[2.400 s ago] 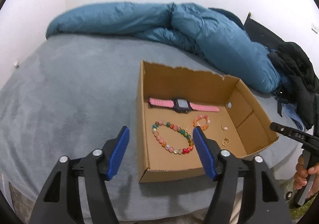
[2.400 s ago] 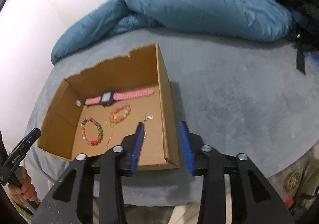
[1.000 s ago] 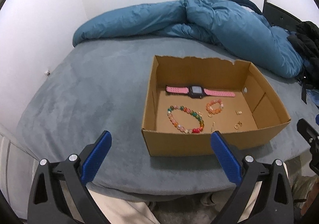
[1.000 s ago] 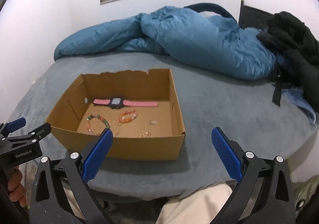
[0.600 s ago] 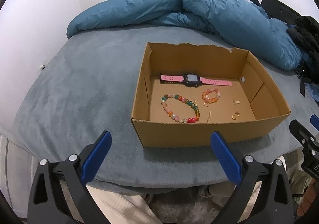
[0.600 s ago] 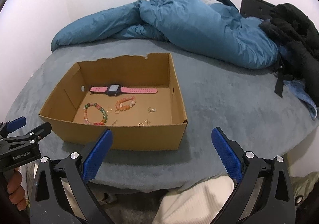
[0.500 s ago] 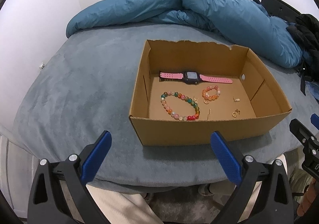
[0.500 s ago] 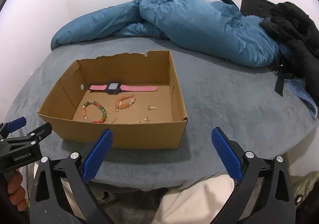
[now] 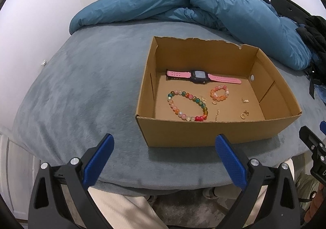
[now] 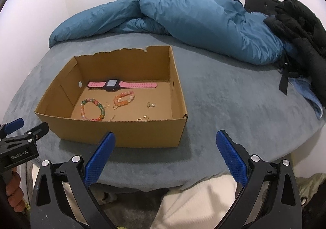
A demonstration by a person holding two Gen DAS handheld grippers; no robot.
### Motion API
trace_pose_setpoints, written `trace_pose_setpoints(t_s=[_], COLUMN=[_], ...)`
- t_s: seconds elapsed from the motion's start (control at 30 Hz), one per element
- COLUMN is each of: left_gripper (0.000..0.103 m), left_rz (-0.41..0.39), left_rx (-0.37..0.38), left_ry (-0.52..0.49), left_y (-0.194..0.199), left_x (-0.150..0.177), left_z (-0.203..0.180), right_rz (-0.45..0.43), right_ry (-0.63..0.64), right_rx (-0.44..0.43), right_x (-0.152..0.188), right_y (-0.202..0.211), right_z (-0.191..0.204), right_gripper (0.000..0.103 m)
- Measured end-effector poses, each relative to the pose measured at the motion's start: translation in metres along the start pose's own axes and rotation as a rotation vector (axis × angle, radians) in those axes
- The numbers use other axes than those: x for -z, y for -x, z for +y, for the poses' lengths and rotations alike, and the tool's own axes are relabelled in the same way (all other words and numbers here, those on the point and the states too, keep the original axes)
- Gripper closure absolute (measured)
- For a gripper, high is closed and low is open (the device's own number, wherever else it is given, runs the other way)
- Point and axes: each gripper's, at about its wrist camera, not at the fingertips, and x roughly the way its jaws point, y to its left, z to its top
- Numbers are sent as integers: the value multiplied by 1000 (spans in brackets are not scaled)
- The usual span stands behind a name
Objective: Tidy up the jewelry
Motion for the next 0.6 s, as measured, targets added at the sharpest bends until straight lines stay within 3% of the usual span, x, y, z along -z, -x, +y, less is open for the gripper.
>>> trace_pose_setpoints(t_s=[0.6], left_gripper=[6], left_rz=[-2], left_rx=[-20], left_ry=[17], left_y=[-2], left_x=[2], left_z=[10], right_rz=[33], right_ry=[18], right_rx=[-1], right_x=[1], right_y=[-7], right_z=[7], right_gripper=[8])
